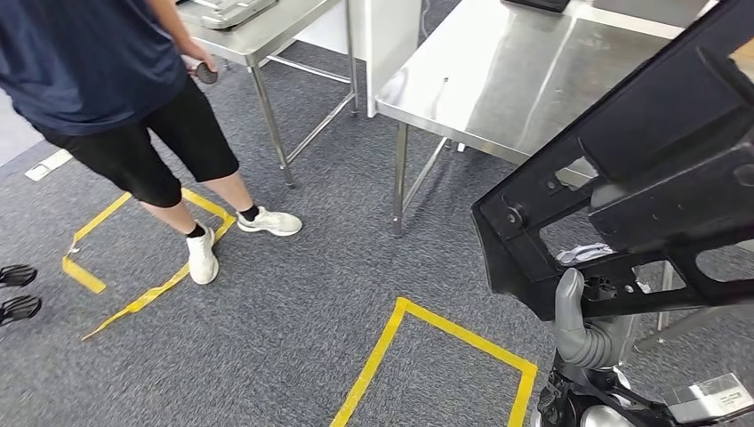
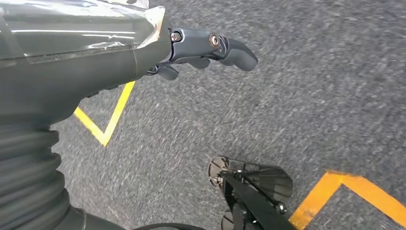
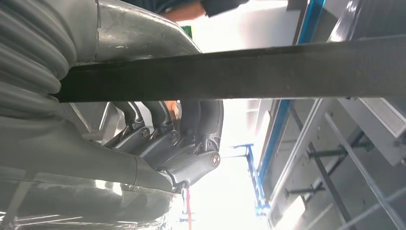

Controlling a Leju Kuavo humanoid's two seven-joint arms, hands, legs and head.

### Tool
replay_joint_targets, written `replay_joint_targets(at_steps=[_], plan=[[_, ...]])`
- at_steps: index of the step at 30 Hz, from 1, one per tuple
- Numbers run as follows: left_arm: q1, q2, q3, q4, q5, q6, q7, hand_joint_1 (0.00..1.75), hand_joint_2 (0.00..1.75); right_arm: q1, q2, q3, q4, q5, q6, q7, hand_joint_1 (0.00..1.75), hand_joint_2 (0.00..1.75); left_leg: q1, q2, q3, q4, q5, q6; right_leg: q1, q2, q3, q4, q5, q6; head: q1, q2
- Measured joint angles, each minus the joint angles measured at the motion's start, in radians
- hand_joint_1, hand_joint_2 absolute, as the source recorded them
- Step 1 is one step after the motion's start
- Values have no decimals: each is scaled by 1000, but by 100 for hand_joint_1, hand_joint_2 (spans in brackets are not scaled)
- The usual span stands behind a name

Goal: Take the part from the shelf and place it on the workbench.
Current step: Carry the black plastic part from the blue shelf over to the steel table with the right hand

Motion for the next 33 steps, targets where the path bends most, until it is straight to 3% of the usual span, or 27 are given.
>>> replay_joint_targets(at_steps=[2, 4, 5, 7, 8, 9, 11, 13, 14, 15, 17, 19, 22, 23, 25, 26, 28, 29, 30, 33], plan=[[0, 4, 0, 0, -2, -5, 0, 0, 175, 1, 0, 0, 0, 0, -3, 0, 175, 175, 8, -41, 56, -128, 69, 1, 1, 26, -1, 6, -2, 5, 0, 0], [0, 6, 0, 0, -5, -7, -2, 0, 175, 3, 0, 0, -2, 0, -7, -2, 175, 175, 10, -81, 91, -207, 91, 5, 4, 48, -9, 11, -3, 17, 1, 0], [0, 7, 0, 0, -6, -7, -3, 0, 175, 6, 0, 0, -4, 1, -9, -2, 175, 175, 7, -83, 94, -215, 87, 10, 3, 59, -14, 11, -1, 25, 2, 0], [-2, 8, -1, 0, -8, -9, -6, 0, 175, 15, 0, 0, -11, 3, -14, -3, 175, 175, 3, -57, 100, -222, 93, 27, 0, 69, -26, 9, 4, 41, 2, 0], [-2, 9, -1, 0, -9, -10, -7, 0, 175, 18, 0, 0, -14, 5, -17, -4, 175, 175, 3, -43, 104, -227, 97, 36, 1, 51, -36, 21, -2, 44, 5, 0], [-2, 10, -1, 0, -11, -11, -8, 0, 175, 19, 0, 0, -17, 7, -20, -4, 175, 175, 4, -28, 108, -233, 101, 43, 4, 25, -55, 54, -18, 44, 10, 0], [-1, 11, -1, 0, -13, -14, -9, 0, 175, 22, -1, 0, -22, 8, -24, -5, 175, 175, 0, 1, 109, -236, 101, 52, 7, -30, -115, 174, -71, 37, 18, 0], [-1, 12, -1, 0, -15, -15, -9, 0, 175, 29, -1, 1, -23, 8, -26, -6, 175, 175, -4, 30, 110, -236, 99, 54, 6, -45, -166, 279, -105, 37, 19, 0], [-1, 12, -1, 0, -16, -15, -10, 0, 175, 33, -1, 1, -24, 8, -27, -6, 175, 175, -5, 44, 111, -236, 98, 54, 5, -48, -167, 285, -102, 43, 19, 0], [-1, 12, -1, 0, -16, -15, -10, 0, 175, 35, -1, 1, -24, 8, -27, -6, 175, 175, -5, 55, 112, -236, 96, 53, 5, -51, -150, 254, -86, 50, 20, 0], [-1, 13, -2, 0, -17, -17, -10, 0, 175, 37, -1, 1, -29, 8, -27, -5, 175, 175, -9, 77, 119, -236, 90, 46, 9, -96, -64, 101, -36, 57, 21, 0], [-1, 13, -2, 0, -17, -18, -12, 0, 175, 36, -1, 1, -35, 9, -28, -6, 175, 175, -14, 95, 126, -235, 84, 36, 17, -128, -7, 1, -5, 48, 21, 0], [-4, 14, -3, 0, -17, -19, -15, 0, 175, 38, -1, 1, -41, 11, -30, -5, 175, 175, -14, 119, 135, -239, 78, 22, 18, -100, -7, 1, 1, 28, 20, 0], [-5, 14, -3, 0, -18, -19, -16, 0, 175, 38, -1, 1, -44, 12, -31, -5, 175, 175, -12, 109, 133, -231, 70, 16, 13, -90, -6, -2, 3, 21, 19, 0], [-5, 15, -4, 0, -18, -20, -16, 0, 175, 38, 0, 1, -48, 12, -32, -5, 175, 175, -8, 59, 103, -164, 26, 8, 2, -77, -3, -8, 7, 7, 16, 0], [-4, 16, -4, 0, -18, -20, -17, 0, 175, 38, 2, 1, -48, 12, -32, -5, 175, 175, -6, 29, 71, -101, -7, 5, 2, -71, -3, -8, 7, 1, 14, 0], [-1, 16, -4, 0, -18, -21, -17, 0, 175, 38, 3, 2, -48, 13, -32, -5, 175, 175, -5, 6, 7, 14, -50, 1, 3, -60, -3, -7, 6, -5, 13, 0], [1, 16, -4, 0, -18, -21, -17, 0, 175, 38, 3, 2, -48, 14, -32, -5, 175, 175, -5, 3, -10, 34, -46, 0, 4, -54, -3, -7, 6, -5, 12, 0], [2, 16, -4, 0, -18, -21, -17, 0, 175, 38, 3, 2, -48, 14, -33, -5, 175, 175, -3, 3, -8, 18, -22, -1, 4, -49, -2, -6, 6, -5, 12, 0], [1, 18, -4, 0, -18, -21, -17, 0, 175, 38, 3, 2, -48, 16, -33, -5, 175, 175, 5, -2, 64, -154, 77, -1, 6, -37, -3, 3, 1, 4, 11, 0]])
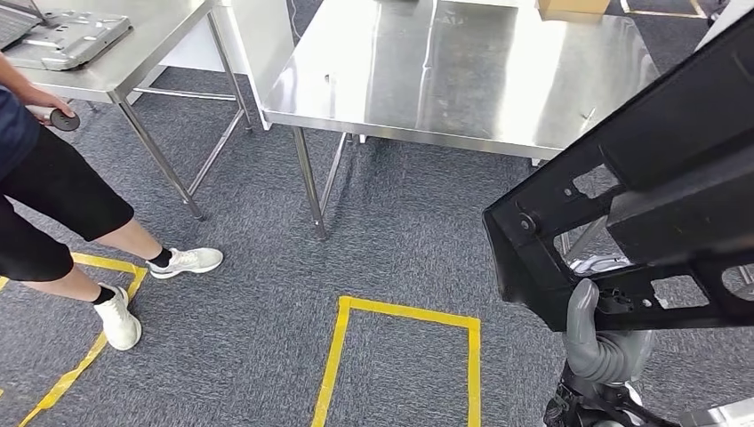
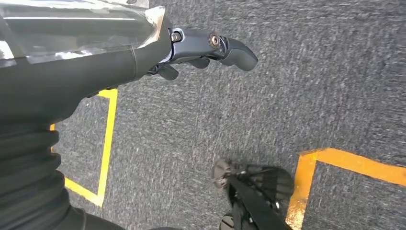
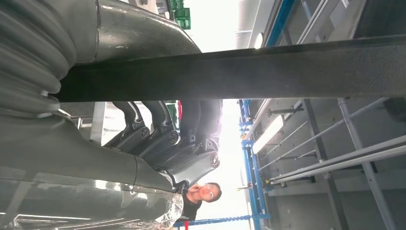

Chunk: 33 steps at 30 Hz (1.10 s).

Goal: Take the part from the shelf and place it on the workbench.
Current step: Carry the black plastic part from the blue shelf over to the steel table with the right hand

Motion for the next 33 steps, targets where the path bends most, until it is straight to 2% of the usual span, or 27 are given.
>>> replay_joint_targets(at_steps=[2, 5, 8, 17, 20, 21, 22, 24, 25, 26, 27, 28, 30, 31, 32, 33], plan=[[-1, 0, 0, 0, 0, 1, 0, 0, 175, 0, 0, 0, 0, 1, -1, 0, 175, 175, -1, -5, 26, -60, 17, 7, 7, 4, -5, 7, -6, 9, 2, 0], [-1, -2, 0, 0, 1, 4, 0, 0, 175, 0, -1, 0, -1, 5, -2, 0, 175, 175, -10, -5, 26, -65, 19, 16, 10, 6, -7, 7, -8, 8, 5, 0], [-1, -1, 0, 0, 2, 9, 0, 0, 175, 0, -1, 0, -1, 9, -2, 0, 175, 175, -16, -5, 27, -64, 19, 23, 6, 6, -3, 1, -3, 13, 5, 0], [-1, -2, 0, 0, 1, 11, -6, 0, 175, 0, -2, 0, -1, 12, -1, 0, 175, 175, -16, -5, 27, -63, 17, 28, 5, 6, -1, -4, 0, 25, 5, 0], [-2, -1, 0, 0, 1, 11, -8, 0, 175, 0, -3, 0, -2, 11, 1, -1, 175, 175, -14, 1, 38, -80, 26, 47, 0, 10, 2, -15, 7, 41, 4, 0], [-2, -2, 0, 0, 1, 11, -8, 0, 175, -1, -4, 0, -3, 11, 2, -1, 175, 175, -11, 6, 47, -94, 33, 56, 0, 7, -3, -8, 3, 44, 5, 0], [-2, -3, 0, 0, 1, 12, -8, 0, 175, -2, -5, 0, -4, 11, 3, -1, 175, 175, -6, 14, 56, -109, 42, 61, 2, 4, -18, 21, -12, 41, 8, 0], [-2, -4, 0, 0, 1, 12, -8, 0, 175, -2, -8, 1, -4, 11, 4, -1, 175, 175, -2, 29, 65, -123, 48, 64, -1, -4, -77, 135, -59, 31, 15, 0], [-2, -5, 0, 0, 1, 12, -8, 0, 175, -1, -10, 1, -4, 11, 4, -1, 175, 175, -1, 37, 66, -123, 48, 62, -4, -5, -111, 200, -80, 30, 17, 0], [-2, -5, 0, 0, 1, 12, -8, 0, 175, 1, -11, 1, -4, 10, 4, -1, 175, 175, 1, 46, 66, -123, 46, 58, -8, -7, -134, 241, -89, 34, 17, 0], [-2, -6, 0, 0, 1, 12, -8, 0, 175, 2, -12, 1, -4, 10, 4, -1, 175, 175, 5, 54, 67, -122, 44, 52, -14, -11, -139, 249, -85, 43, 17, 0], [-2, -6, 0, 0, 1, 12, -8, 0, 175, 3, -12, 0, -4, 10, 4, -1, 175, 175, 10, 62, 69, -121, 40, 44, -20, -17, -124, 215, -66, 56, 18, 0], [-2, -6, 0, 0, 1, 12, -8, 0, 175, 3, -12, 0, -4, 10, 4, -1, 175, 175, 19, 77, 73, -110, 29, 22, -30, -53, -60, 88, -14, 85, 19, 0], [-2, -4, 0, 0, 1, 12, -8, 0, 175, 2, -12, 1, -4, 9, 5, -1, 175, 175, 21, 84, 73, -102, 20, 8, -32, -70, -34, 40, 2, 89, 24, 0], [-2, -3, 0, 0, 1, 12, -9, 0, 175, 1, -13, 1, -3, 9, 5, -1, 175, 175, 20, 91, 76, -98, 13, -3, -32, -81, -22, 16, 9, 84, 26, 0], [-2, -1, 0, 0, 1, 13, -9, 0, 175, 1, -13, 0, -3, 9, 5, -1, 175, 175, 18, 98, 79, -97, 8, -12, -30, -83, -22, 15, 6, 73, 27, 0]])
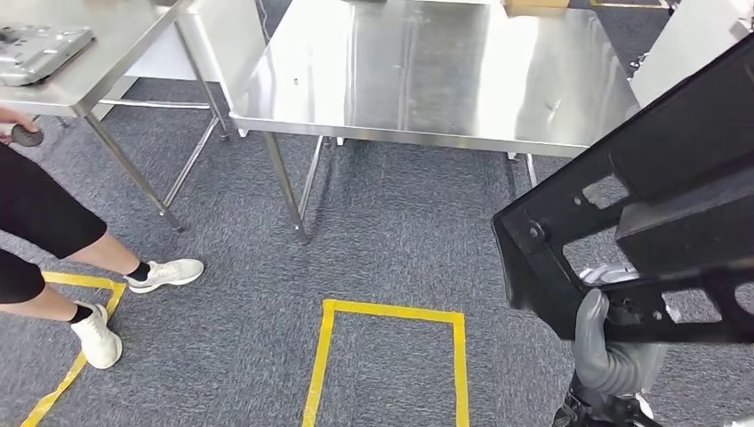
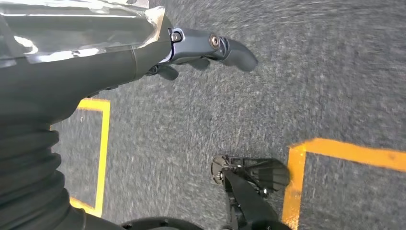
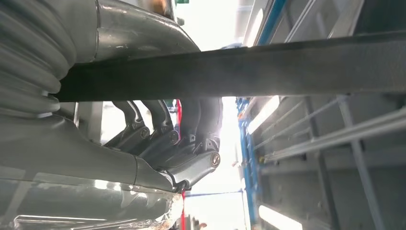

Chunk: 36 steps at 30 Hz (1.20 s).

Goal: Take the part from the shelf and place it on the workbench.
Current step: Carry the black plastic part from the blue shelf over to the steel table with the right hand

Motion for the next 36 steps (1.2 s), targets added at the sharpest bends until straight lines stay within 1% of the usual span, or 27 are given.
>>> replay_joint_targets(at_steps=[1, 2, 3, 4, 5, 6, 7, 8, 9, 10, 11, 12, 13, 14, 15, 16, 17, 18, 19, 21, 25, 36], plan=[[-1, 0, 0, 0, 0, 0, 0, 0, 175, 0, 0, 0, 0, 0, 0, 0, 175, 175, 1, 8, 6, -3, -2, -5, 1, 11, -3, 3, -1, -13, 0, 0], [-2, -1, 0, 0, 0, 1, 0, 0, 175, 0, -1, -1, -1, 0, 0, 0, 175, 175, 4, 11, 11, -7, -4, -9, 1, 23, -6, 7, -3, -25, -5, 0], [-3, -2, 0, 0, 0, 1, -1, 0, 175, 1, 0, -1, -1, 0, 0, 0, 175, 175, 7, 1, 13, -3, -13, -12, 1, 34, -7, 8, -3, -33, -8, 0], [-4, -2, 0, 0, 0, 1, -1, 0, 175, 1, 0, -2, -2, 0, 1, 0, 175, 175, 10, -18, 6, 18, -32, -12, 1, 44, -8, 8, -2, -39, -11, 0], [-4, -3, -1, 0, 0, 1, -2, 0, 175, 1, 0, -2, -3, 0, 1, 0, 175, 175, 10, -43, -14, 63, -63, -12, 1, 55, -8, 8, -1, -47, -14, 0], [-3, -2, -1, 0, -1, 1, -2, 0, 175, 1, 0, -2, -3, 0, 1, 0, 175, 175, 6, -67, -46, 128, -100, -8, 5, 63, -9, 8, -1, -52, -17, 0], [-2, -2, -1, 1, -1, 1, -2, 0, 175, 1, 0, -3, -3, 0, 1, 0, 175, 175, 2, -80, -84, 201, -133, -3, 10, 70, -10, 8, -1, -58, -18, 0], [-1, -2, -1, 1, -1, 1, -2, 0, 175, 2, 1, -3, -3, 0, 0, 0, 175, 175, -3, -86, -120, 263, -154, 3, 16, 78, -10, 8, -1, -64, -19, 0], [0, -2, -1, 1, -1, 2, -2, 0, 175, 3, 1, -3, -3, 0, 0, 0, 175, 175, -8, -89, -144, 295, -154, 10, 23, 85, -10, 8, -1, -68, -20, 0], [0, -2, -1, 1, -1, 2, -3, 0, 175, 4, 1, -3, -3, 1, 1, 0, 175, 175, -13, -90, -149, 288, -133, 21, 29, 92, -9, 8, -1, -70, -20, 0], [0, -2, -1, 1, -1, 2, -3, 0, 175, 4, 1, -3, -4, 1, 1, -1, 175, 175, -19, -92, -134, 243, -96, 34, 34, 99, -6, 8, -2, -71, -20, 0], [-1, -1, -1, 1, -1, 2, -4, 0, 175, 4, 1, -3, -4, 2, 1, -1, 175, 175, -27, -97, -106, 176, -55, 50, 37, 105, -4, 8, -2, -71, -20, 0], [-1, 0, -1, 1, -2, 2, -4, 0, 175, 4, 1, -3, -4, 2, 1, -2, 175, 175, -34, -102, -79, 115, -24, 62, 43, 110, -2, 8, -2, -71, -19, 0], [-2, 1, -1, 1, -2, 3, -5, 0, 175, 4, 0, -3, -4, 3, 1, -2, 175, 175, -40, -105, -60, 69, -3, 69, 46, 113, -1, 9, -2, -71, -18, 0], [-2, 2, -1, 1, -2, 3, -5, 0, 175, 4, 0, -3, -4, 3, 1, -2, 175, 175, -43, -107, -50, 45, 6, 67, 49, 114, -2, 10, -5, -72, -18, 0], [-3, 1, -2, 1, -2, 4, -6, 0, 175, 5, 0, -3, -4, 3, 1, -2, 175, 175, -45, -106, -50, 40, 8, 57, 52, 114, -4, 12, -6, -77, -17, 0], [-3, 1, -2, 1, -2, 4, -6, 0, 175, 5, -1, -3, -4, 4, 2, -2, 175, 175, -47, -105, -50, 37, 10, 48, 51, 114, -5, 12, -8, -81, -17, 0], [-3, 1, -1, 1, -2, 6, -6, 0, 175, 5, -1, -3, -4, 5, 3, -2, 175, 175, -48, -106, -51, 35, 12, 42, 51, 113, -6, 12, -8, -84, -17, 0], [-3, 1, -1, 1, -2, 7, -7, 0, 175, 5, -1, -2, -4, 6, 4, -2, 175, 175, -50, -106, -51, 36, 13, 41, 49, 112, -6, 11, -7, -85, -17, 0], [-2, 1, -1, 1, -3, 9, -8, 0, 175, 5, -1, -2, -4, 8, 6, -3, 175, 175, -52, -106, -52, 36, 14, 46, 47, 112, -5, 8, -3, -80, -17, 0], [-2, 0, -2, 1, -4, 11, -9, 0, 175, 5, -1, -2, -4, 11, 12, -4, 175, 175, -53, -106, -53, 37, 15, 49, 46, 112, -3, 3, 0, -74, -16, 0], [-2, 0, -2, 1, -3, 12, -28, 0, 175, 9, -3, -2, -4, 19, 22, -8, 175, 175, -53, -106, -54, 37, 14, 53, 45, 112, -3, 2, 1, -73, -17, 0]])
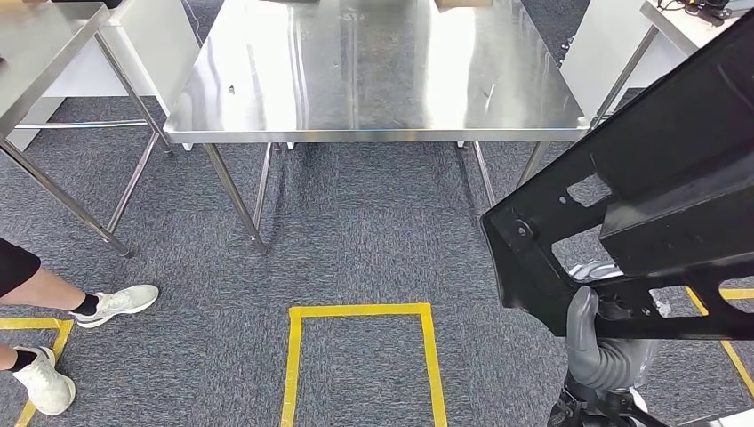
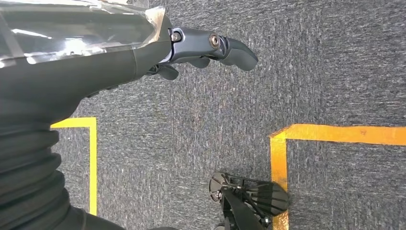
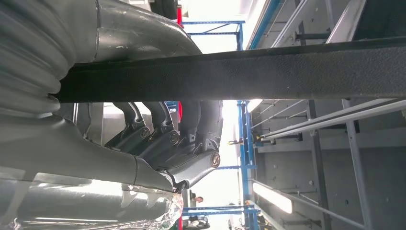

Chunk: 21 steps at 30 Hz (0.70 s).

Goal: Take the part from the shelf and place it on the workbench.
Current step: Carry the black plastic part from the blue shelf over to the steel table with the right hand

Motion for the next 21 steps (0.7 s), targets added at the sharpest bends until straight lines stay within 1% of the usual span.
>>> replay_joint_targets(at_steps=[14, 19, 21], plan=[[0, -4, 0, 0, 1, 8, -6, 0, 175, 1, -2, 0, 0, 8, 0, -2, 175, 175, 2, 0, 0, 0, 0, 0, 2, 0, 0, 0, 0, 0, 0, 0], [0, -4, 0, 0, 2, 9, -8, 0, 175, 1, -2, 2, 0, 10, 0, -2, 175, 175, -1, -1, -2, 2, -1, 1, -1, 0, 0, -1, 1, 2, 0, 0], [0, -4, 0, 0, 2, 10, -9, 0, 175, 1, -2, 4, 0, 10, 0, -2, 175, 175, -3, -1, -2, 2, -1, 4, -4, 0, 0, -1, 2, 4, 0, 0]])
